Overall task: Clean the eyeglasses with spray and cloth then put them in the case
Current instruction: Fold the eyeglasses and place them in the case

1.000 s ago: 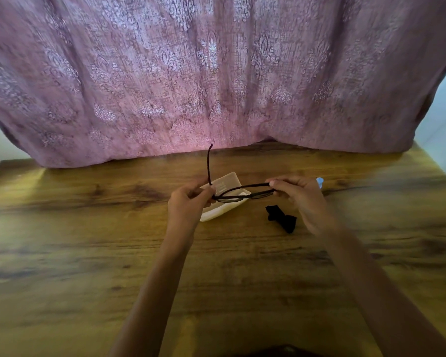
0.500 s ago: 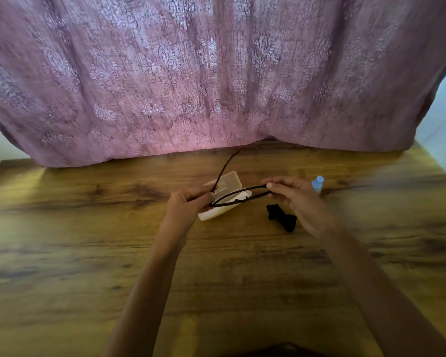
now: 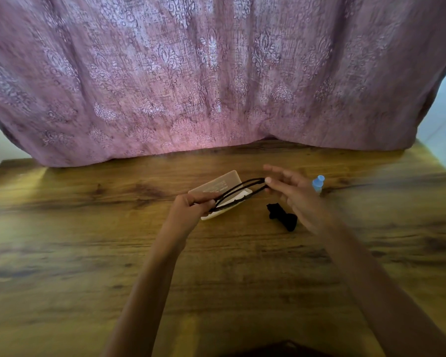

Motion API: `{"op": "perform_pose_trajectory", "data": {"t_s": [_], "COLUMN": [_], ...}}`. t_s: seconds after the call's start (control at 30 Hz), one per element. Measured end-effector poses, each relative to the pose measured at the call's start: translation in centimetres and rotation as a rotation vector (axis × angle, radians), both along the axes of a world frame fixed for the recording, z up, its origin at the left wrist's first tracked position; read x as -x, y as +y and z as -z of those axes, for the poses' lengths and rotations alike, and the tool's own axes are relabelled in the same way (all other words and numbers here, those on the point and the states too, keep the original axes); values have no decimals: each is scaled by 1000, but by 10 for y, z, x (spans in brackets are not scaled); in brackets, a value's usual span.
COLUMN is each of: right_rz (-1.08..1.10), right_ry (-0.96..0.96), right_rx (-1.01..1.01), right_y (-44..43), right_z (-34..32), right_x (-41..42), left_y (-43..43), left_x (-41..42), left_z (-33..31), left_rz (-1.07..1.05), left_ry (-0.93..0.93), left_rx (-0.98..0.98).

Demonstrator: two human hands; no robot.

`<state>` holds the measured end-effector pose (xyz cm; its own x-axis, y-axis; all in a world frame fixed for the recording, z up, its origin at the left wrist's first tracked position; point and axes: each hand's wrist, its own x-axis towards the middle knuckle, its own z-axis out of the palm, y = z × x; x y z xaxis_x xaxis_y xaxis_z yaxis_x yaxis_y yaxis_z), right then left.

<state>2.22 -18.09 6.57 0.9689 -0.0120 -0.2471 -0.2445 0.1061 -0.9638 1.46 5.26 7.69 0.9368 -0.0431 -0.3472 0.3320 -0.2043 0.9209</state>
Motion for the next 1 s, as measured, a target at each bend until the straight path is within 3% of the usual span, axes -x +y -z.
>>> {"op": "perform_pose_trajectory", "data": {"t_s": [0.27,0.47,0.7,0.93,1.0], "right_rz": [-38,-111,-47,128,157], "right_ry": [15,10,-36,15,23], "right_rx": [111,144,107,13,7], "right_y": [-2,-6,-3,0,0], "right_z": [1,5,14,20,21], "right_x": [1,-1,-4,-9,-11], "left_y": [5,8,6,18,21], "left_x": [-2,-2,-11,-27,-33], "left_z": [5,17,42,78,86], "left_rz": [38,18,-73,-441,-435], "left_ry": [-3,69,49,-29,-4], "left_rx": [-43,47,94,-202,-230]}}
